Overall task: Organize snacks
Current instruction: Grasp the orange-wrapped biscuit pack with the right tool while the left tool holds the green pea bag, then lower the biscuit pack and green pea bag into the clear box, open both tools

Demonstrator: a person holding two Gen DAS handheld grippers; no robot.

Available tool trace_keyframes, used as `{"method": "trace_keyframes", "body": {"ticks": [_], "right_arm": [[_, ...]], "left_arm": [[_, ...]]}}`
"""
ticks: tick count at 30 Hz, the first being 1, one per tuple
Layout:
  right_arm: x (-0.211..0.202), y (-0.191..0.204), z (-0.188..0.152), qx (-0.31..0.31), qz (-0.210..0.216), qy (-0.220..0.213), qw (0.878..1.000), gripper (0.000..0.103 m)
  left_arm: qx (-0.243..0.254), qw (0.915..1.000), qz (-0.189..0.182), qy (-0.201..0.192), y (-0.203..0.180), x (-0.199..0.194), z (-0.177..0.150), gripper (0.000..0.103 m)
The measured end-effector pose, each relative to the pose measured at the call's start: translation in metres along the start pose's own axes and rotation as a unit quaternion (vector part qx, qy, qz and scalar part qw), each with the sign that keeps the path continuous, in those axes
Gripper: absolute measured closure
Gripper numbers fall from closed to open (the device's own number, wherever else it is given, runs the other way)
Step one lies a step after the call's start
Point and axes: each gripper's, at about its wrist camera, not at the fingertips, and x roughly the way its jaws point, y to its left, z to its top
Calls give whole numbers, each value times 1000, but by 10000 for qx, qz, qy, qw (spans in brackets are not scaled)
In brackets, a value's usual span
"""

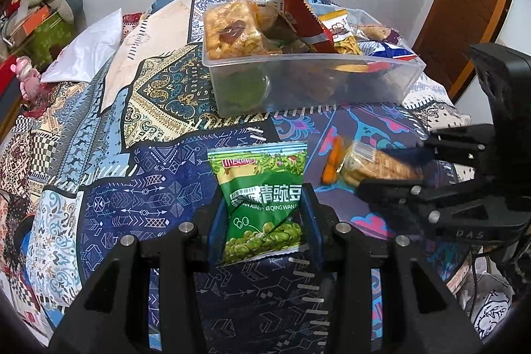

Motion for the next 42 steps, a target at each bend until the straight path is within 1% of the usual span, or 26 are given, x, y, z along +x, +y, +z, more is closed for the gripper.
{"method": "trace_keyframes", "body": {"ticks": [2,6,10,15,19,25,29,32,37,42], "right_arm": [[-7,-3,-4,141,56,-48,9999,71],[-27,-5,-9,390,31,-316,9987,71],[-58,-15,-7,636,-145,-741,9951,71],[-99,-30,0,906,-480,-1370,9853,71],[-117,-40,12,1080,-753,-1731,9761,71],[-129,-57,32,1397,-808,-2068,9650,71],[-129,-67,46,1519,-827,-2163,9609,71],[-123,-75,57,1583,-817,-2173,9597,71],[-100,-91,69,1724,-837,-2045,9599,71],[-74,-107,74,1900,-806,-1832,9612,71]], "left_arm": [[-16,10000,-18,-55,-2,-2,3,61],[-28,9997,-57,-233,-8,-12,17,61],[-55,9987,-113,-486,-14,-26,35,61],[-80,9967,-225,-778,-26,-39,65,61],[-69,9950,-289,-957,-34,-42,88,61],[-35,9927,-380,-1144,-47,-40,124,61],[3,9921,-401,-1185,-52,-29,147,61],[63,9937,-323,-1070,-56,-10,163,61],[106,9955,-302,-897,-60,20,180,61],[43,9968,-306,-743,-55,44,188,61]]}}
